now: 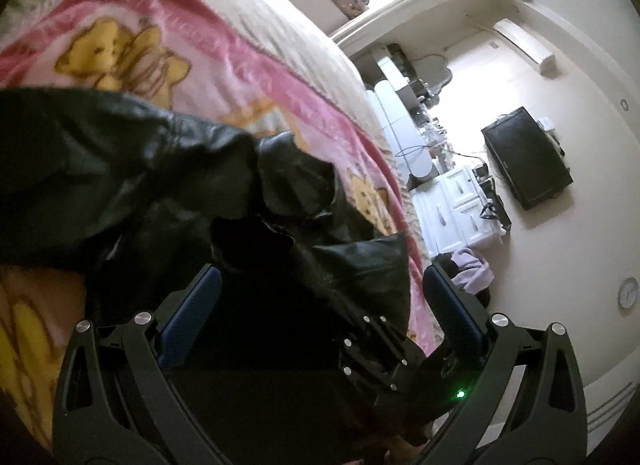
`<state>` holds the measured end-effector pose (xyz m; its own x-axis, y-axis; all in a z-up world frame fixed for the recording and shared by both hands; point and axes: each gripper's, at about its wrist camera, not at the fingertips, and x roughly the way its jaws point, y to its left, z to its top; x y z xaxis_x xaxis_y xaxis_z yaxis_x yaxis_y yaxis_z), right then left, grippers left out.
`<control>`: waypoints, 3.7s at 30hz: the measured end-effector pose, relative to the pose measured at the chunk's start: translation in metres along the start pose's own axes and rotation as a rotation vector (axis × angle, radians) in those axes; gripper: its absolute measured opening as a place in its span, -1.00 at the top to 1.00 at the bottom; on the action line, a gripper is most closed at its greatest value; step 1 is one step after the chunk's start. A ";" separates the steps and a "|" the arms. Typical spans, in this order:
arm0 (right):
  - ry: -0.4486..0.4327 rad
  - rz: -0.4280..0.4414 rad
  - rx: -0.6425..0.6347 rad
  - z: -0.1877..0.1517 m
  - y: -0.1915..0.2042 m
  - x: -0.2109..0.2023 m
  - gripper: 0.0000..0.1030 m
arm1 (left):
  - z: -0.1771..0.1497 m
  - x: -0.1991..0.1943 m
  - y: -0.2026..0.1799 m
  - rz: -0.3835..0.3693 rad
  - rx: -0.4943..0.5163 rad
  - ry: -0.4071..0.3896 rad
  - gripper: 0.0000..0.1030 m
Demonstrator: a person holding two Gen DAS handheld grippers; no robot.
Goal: Fold large clothes
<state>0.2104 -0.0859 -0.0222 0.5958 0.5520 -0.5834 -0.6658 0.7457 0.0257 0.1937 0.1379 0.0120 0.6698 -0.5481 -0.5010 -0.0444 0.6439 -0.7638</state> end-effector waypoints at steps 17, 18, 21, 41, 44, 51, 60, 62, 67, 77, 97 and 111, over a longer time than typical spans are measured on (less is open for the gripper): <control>0.127 0.093 0.118 -0.018 -0.034 -0.038 -0.75 | -0.012 0.065 0.051 0.170 -0.057 0.120 -0.83; 0.120 0.054 0.123 -0.017 -0.044 -0.042 -0.69 | -0.009 0.067 0.051 0.186 -0.053 0.107 -0.83; 0.101 -0.007 0.196 -0.013 -0.078 -0.053 -0.41 | -0.005 0.070 0.048 0.221 -0.011 0.080 -0.39; 0.092 -0.287 0.489 -0.013 -0.215 -0.059 0.38 | -0.005 0.009 0.007 0.308 0.260 -0.119 0.89; 0.140 -0.266 0.488 -0.004 -0.221 -0.032 0.39 | -0.011 0.021 0.027 0.362 0.253 -0.071 0.89; 0.307 -0.363 0.446 -0.012 -0.242 0.027 0.44 | -0.013 0.025 0.036 0.405 0.267 -0.053 0.89; 0.264 -0.341 0.452 -0.021 -0.246 0.019 0.28 | -0.008 0.034 0.065 0.454 0.174 -0.013 0.97; 0.235 -0.325 0.420 -0.013 -0.232 0.001 0.04 | -0.006 0.026 0.055 0.449 0.190 -0.035 0.96; 0.164 -0.247 0.308 -0.012 -0.177 -0.039 -0.10 | -0.011 -0.004 0.015 0.442 0.295 -0.128 0.55; 0.133 -0.177 0.253 -0.029 -0.121 -0.061 -0.18 | -0.050 0.037 -0.008 0.427 0.421 0.025 0.17; 0.307 -0.221 0.304 -0.060 -0.133 -0.025 -0.34 | -0.058 0.051 0.031 0.449 0.293 0.095 -0.28; 0.178 -0.187 0.276 -0.032 -0.080 -0.054 -0.90 | -0.058 0.008 0.022 0.465 0.274 0.030 -0.82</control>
<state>0.2173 -0.1870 -0.0184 0.5920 0.3412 -0.7302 -0.3925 0.9133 0.1085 0.1551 0.1168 -0.0326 0.6041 -0.1842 -0.7753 -0.1337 0.9357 -0.3265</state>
